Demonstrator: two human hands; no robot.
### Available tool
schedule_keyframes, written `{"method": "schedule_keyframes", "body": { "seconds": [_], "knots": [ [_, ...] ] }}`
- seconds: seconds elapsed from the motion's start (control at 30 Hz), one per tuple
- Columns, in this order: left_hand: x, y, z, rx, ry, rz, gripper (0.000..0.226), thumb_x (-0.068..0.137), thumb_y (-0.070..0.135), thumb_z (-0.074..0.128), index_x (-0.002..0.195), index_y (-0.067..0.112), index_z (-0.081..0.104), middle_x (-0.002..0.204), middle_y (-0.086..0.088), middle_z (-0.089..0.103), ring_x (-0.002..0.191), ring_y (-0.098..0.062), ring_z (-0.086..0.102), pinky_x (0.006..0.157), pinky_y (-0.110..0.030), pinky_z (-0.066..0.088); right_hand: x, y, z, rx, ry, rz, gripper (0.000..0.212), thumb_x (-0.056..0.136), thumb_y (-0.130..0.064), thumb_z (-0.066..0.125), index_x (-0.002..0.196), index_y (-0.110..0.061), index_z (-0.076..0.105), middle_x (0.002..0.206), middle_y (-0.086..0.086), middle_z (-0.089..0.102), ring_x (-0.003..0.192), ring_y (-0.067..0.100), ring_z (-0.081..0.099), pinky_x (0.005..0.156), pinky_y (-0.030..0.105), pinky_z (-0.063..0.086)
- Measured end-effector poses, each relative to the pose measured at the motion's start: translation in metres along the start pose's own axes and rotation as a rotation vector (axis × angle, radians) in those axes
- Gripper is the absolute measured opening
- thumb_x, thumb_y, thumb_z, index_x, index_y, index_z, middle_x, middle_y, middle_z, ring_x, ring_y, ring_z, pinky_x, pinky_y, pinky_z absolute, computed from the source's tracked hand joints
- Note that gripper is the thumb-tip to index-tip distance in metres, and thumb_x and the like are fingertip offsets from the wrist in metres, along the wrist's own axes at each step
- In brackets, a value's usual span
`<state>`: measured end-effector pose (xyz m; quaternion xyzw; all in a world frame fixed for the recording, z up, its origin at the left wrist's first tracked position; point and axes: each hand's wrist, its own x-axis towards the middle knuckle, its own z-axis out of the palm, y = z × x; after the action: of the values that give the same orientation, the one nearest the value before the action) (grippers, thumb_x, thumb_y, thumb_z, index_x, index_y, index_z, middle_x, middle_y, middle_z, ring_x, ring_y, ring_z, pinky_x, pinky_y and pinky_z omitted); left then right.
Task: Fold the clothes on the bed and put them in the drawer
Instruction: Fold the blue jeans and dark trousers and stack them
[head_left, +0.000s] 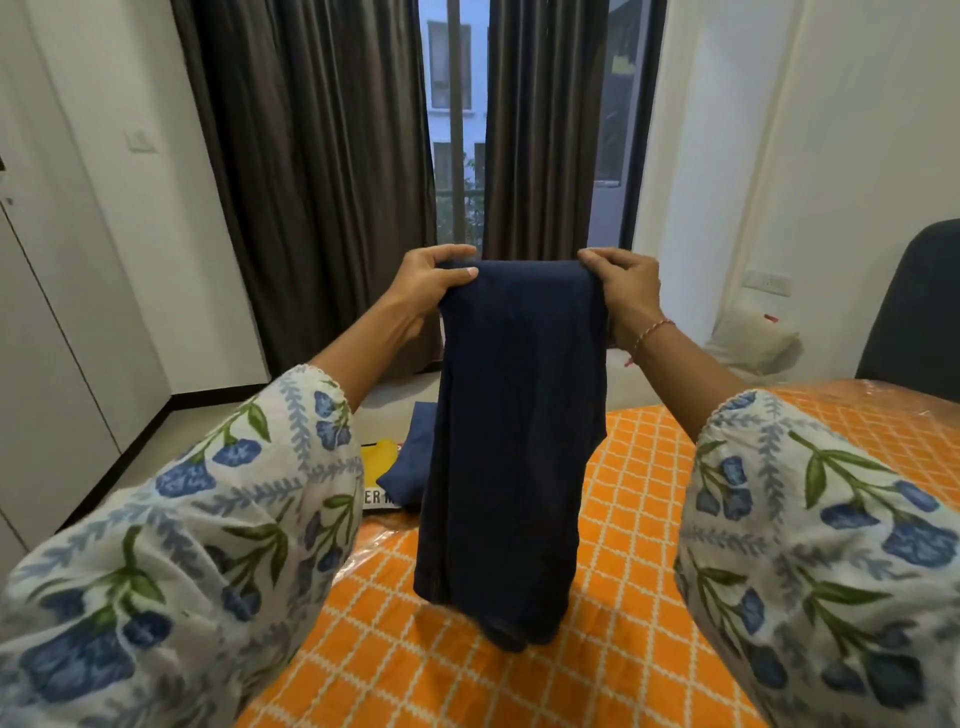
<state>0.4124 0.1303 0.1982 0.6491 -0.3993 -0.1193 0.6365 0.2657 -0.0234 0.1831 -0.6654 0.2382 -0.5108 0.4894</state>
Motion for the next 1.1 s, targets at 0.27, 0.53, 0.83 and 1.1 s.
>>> {"method": "schedule_keyframes", "body": {
  "seconds": [0.27,0.53,0.83,1.1],
  "knots": [
    [-0.001,0.007,-0.008,-0.231,0.043,-0.092,0.041,0.092,0.008,0.056,0.132,0.015,0.052,0.131,-0.012,0.055,0.108,-0.021,0.057,0.08,-0.026,0.05,0.003,-0.018,0.004,0.231,-0.099,0.163,0.029,0.093,-0.016,0.057,0.122,-0.013,0.061,0.123,0.003,0.059,0.114,0.021,0.053,0.096,0.032,0.048],
    [-0.015,0.0,-0.004,-0.109,0.06,-0.12,0.036,0.092,-0.001,0.055,0.127,0.007,0.056,0.113,-0.01,0.06,0.086,-0.014,0.06,0.059,-0.016,0.052,0.002,-0.02,-0.003,-0.041,-0.323,0.147,0.027,0.093,-0.011,0.056,0.119,-0.013,0.062,0.126,0.005,0.057,0.118,0.024,0.05,0.096,0.034,0.044],
    [-0.015,0.015,-0.012,-0.066,-0.027,-0.157,0.044,0.091,-0.008,0.051,0.132,0.01,0.054,0.132,-0.015,0.055,0.098,-0.019,0.058,0.07,-0.021,0.051,-0.004,-0.025,-0.014,0.151,-0.368,0.476,0.02,0.096,-0.018,0.051,0.111,-0.007,0.058,0.115,0.01,0.058,0.094,0.021,0.056,0.071,0.033,0.046],
    [-0.044,0.005,-0.009,-0.187,0.035,-0.425,0.01,0.096,0.011,0.051,0.1,0.005,0.058,0.095,-0.009,0.06,0.078,-0.016,0.054,0.064,-0.027,0.043,-0.021,-0.017,-0.016,0.171,-0.411,0.478,0.028,0.088,0.0,0.048,0.107,-0.013,0.064,0.102,0.005,0.055,0.091,0.02,0.051,0.075,0.032,0.046]
  ]
}}
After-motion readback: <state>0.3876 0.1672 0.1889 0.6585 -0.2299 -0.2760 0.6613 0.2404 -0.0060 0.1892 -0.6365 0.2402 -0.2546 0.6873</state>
